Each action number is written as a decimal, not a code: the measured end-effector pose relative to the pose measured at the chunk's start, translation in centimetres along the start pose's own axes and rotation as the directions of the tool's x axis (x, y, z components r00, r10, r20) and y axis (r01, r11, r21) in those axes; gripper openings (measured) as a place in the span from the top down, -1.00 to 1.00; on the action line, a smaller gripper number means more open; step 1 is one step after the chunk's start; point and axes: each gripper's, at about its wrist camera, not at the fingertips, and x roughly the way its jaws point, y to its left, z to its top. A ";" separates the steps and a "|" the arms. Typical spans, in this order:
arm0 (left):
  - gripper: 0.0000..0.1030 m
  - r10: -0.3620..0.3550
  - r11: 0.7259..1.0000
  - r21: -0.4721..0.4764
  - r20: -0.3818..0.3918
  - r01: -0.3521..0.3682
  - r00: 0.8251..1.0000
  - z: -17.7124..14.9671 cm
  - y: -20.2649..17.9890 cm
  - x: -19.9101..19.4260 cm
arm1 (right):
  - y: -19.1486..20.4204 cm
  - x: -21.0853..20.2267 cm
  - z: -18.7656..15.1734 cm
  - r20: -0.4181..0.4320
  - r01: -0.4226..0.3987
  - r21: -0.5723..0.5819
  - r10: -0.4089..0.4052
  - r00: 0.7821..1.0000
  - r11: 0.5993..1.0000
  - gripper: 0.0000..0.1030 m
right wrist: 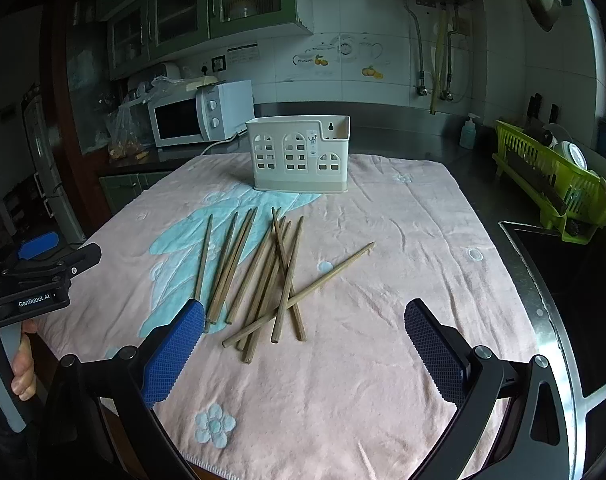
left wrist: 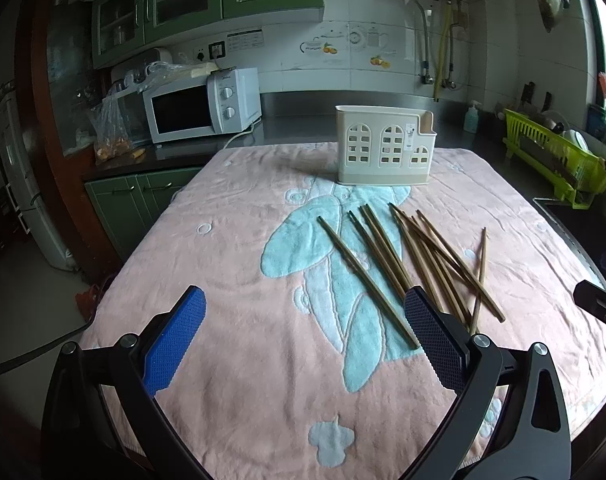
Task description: Organize utensils
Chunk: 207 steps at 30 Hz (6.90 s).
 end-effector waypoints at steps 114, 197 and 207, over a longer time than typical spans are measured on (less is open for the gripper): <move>-0.76 0.009 1.000 0.023 -0.017 -0.009 1.000 1.0 -1.2 3.4 | 1.3 7.4 -1.5 -0.134 -0.108 0.017 0.109 0.985 0.994 -0.03; 0.41 -0.471 0.809 0.240 -0.282 0.536 0.836 -3.7 -11.7 7.1 | -4.0 2.5 1.5 0.058 -0.093 0.143 0.085 0.995 0.985 0.86; 0.52 -0.466 0.796 0.251 -0.326 0.551 0.822 -4.3 -12.7 8.5 | -4.2 2.6 1.3 0.059 -0.099 0.155 0.090 0.994 0.983 0.86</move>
